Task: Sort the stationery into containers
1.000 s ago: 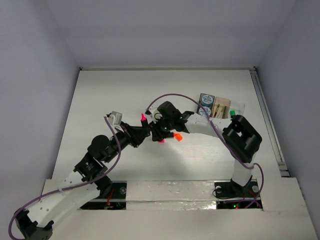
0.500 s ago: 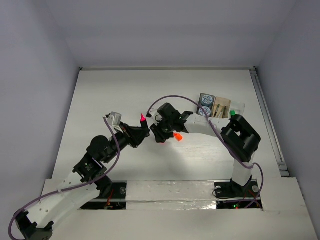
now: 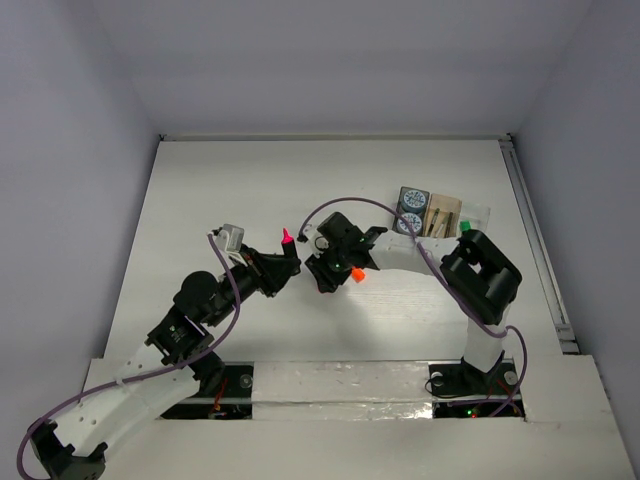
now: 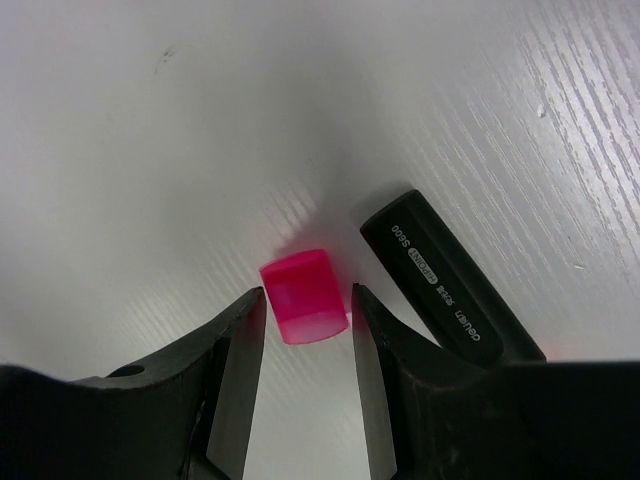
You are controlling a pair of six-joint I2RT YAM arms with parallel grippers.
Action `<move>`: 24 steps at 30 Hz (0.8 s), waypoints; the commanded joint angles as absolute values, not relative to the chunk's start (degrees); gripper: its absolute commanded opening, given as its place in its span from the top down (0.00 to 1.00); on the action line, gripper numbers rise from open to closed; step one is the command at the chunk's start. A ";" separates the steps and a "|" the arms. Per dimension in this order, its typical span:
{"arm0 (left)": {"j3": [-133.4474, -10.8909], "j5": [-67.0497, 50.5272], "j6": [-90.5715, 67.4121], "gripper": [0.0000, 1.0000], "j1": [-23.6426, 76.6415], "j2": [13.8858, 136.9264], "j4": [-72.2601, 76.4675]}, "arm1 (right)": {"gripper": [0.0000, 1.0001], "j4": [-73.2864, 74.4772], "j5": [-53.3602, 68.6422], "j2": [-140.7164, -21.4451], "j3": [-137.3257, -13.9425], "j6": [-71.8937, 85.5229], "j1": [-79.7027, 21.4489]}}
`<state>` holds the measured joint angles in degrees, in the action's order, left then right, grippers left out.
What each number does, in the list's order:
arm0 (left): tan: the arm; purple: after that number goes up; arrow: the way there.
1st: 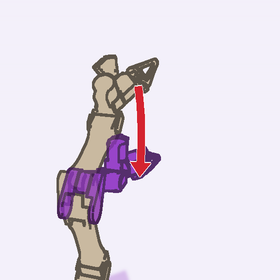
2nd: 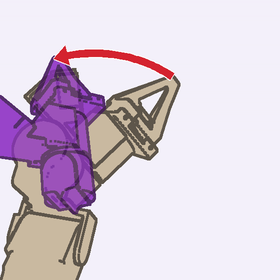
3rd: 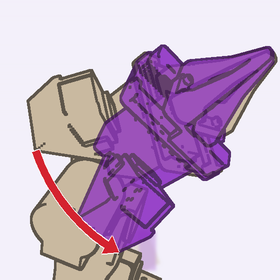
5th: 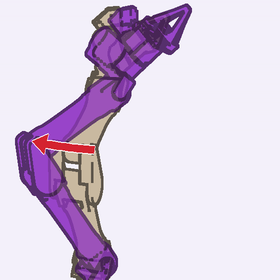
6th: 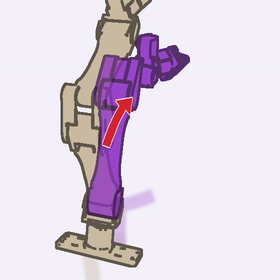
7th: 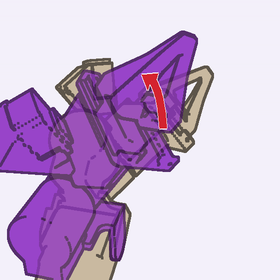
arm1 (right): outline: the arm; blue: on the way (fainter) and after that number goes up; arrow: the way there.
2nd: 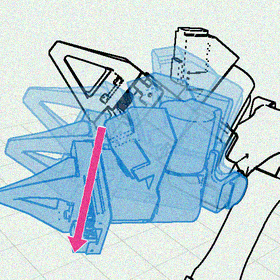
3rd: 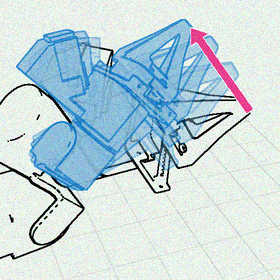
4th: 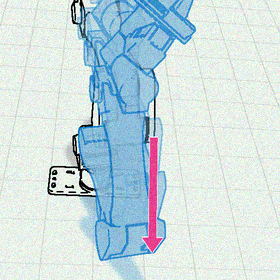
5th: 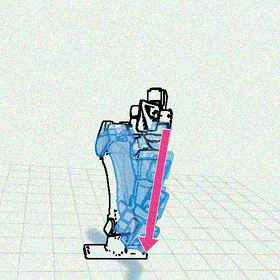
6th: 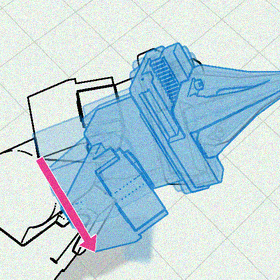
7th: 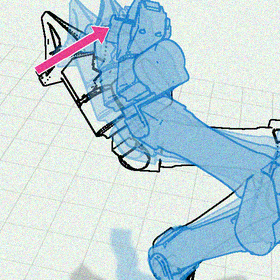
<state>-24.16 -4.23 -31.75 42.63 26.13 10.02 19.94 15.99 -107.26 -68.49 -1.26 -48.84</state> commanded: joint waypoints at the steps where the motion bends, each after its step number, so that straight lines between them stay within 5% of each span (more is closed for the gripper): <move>1: -25.58 -5.19 -31.64 1.00 42.36 25.75 12.92 | 0.54 20.83 14.07 -107.58 -69.61 -1.49 -49.31; 10: -25.58 -5.80 -31.46 1.00 42.36 26.45 13.62 | 0.57 19.60 13.27 -108.98 -68.82 2.71 -49.31; 14: -25.58 -6.24 -31.46 1.00 42.36 26.63 13.71 | 0.43 17.76 15.73 -109.69 -67.94 3.69 -49.31; 17: -25.66 -6.42 -31.46 1.00 42.36 26.72 13.71 | 0.43 17.49 16.96 -110.04 -68.20 3.69 -49.31; 24: -26.02 -6.15 -31.20 1.00 42.36 26.02 12.75 | 0.60 16.79 16.88 -110.13 -67.41 5.01 -49.31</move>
